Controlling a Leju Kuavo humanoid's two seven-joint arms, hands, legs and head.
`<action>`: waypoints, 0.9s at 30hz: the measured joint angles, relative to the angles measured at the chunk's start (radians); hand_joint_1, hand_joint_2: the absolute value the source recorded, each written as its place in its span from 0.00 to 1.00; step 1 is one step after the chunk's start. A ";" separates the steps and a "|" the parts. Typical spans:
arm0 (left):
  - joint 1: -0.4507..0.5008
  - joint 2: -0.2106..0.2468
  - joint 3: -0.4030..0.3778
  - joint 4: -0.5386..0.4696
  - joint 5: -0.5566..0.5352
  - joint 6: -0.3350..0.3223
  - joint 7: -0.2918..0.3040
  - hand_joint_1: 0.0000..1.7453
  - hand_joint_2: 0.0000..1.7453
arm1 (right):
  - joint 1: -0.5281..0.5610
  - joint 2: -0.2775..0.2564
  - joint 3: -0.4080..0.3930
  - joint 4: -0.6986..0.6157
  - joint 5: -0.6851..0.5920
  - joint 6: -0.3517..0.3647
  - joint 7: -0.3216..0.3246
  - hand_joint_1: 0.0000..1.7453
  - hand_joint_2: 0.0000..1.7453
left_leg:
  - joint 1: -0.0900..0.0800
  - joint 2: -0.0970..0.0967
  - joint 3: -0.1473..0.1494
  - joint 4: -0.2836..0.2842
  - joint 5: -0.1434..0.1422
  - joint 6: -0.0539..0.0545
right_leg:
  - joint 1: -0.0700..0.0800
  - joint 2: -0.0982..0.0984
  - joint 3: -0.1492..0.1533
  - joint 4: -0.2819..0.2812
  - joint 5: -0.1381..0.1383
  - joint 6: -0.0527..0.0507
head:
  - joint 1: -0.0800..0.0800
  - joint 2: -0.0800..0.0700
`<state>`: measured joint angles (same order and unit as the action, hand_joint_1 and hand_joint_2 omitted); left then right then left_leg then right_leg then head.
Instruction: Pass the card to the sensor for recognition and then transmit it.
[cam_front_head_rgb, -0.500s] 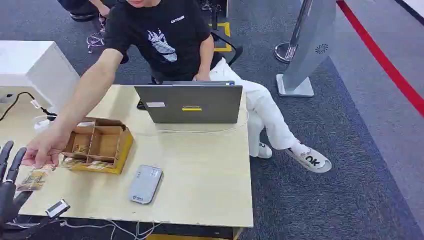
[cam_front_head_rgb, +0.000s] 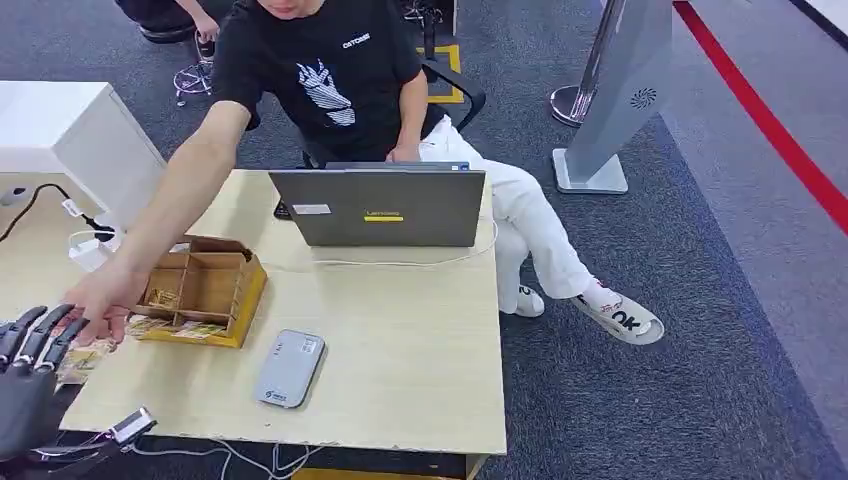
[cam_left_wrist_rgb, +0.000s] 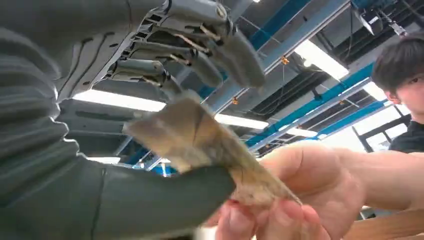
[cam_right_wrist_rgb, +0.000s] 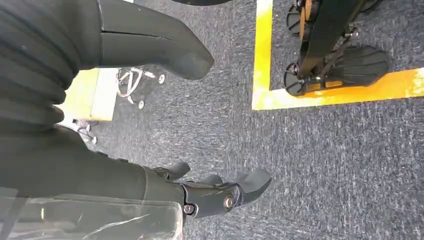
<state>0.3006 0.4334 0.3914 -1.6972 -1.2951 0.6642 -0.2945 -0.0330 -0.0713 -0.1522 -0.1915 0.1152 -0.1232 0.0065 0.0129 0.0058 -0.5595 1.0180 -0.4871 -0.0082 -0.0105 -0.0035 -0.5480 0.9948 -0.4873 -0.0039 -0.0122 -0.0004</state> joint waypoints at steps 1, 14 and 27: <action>0.000 0.000 -0.002 0.000 0.000 0.000 0.001 1.00 1.00 | 0.000 0.000 0.000 0.000 0.000 0.000 0.000 0.00 1.00 | 0.000 0.000 0.000 0.000 0.000 0.000 | 0.000 0.000 0.000 0.000 0.000 0.000 | 0.000 0.000; -0.019 0.002 -0.053 0.000 0.008 0.003 0.005 1.00 1.00 | -0.001 0.000 -0.001 0.000 0.012 0.000 0.000 0.00 1.00 | 0.000 0.000 0.000 0.000 0.000 0.000 | 0.000 0.000 0.000 0.000 0.000 0.000 | 0.000 0.000; -0.181 -0.017 -0.350 0.051 0.008 -0.005 0.032 1.00 1.00 | -0.006 0.000 -0.002 0.000 0.042 0.018 0.003 0.00 1.00 | -0.001 0.000 0.001 0.000 0.000 0.001 | -0.002 -0.001 0.001 0.000 0.001 0.000 | 0.000 0.000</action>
<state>0.1196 0.4162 0.0418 -1.6464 -1.2871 0.6596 -0.2628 -0.0386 -0.0713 -0.1545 -0.1915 0.1572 -0.1049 0.0095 0.0120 0.0053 -0.5587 1.0185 -0.4866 -0.0077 -0.0121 -0.0043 -0.5474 0.9946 -0.4868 -0.0035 -0.0118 -0.0004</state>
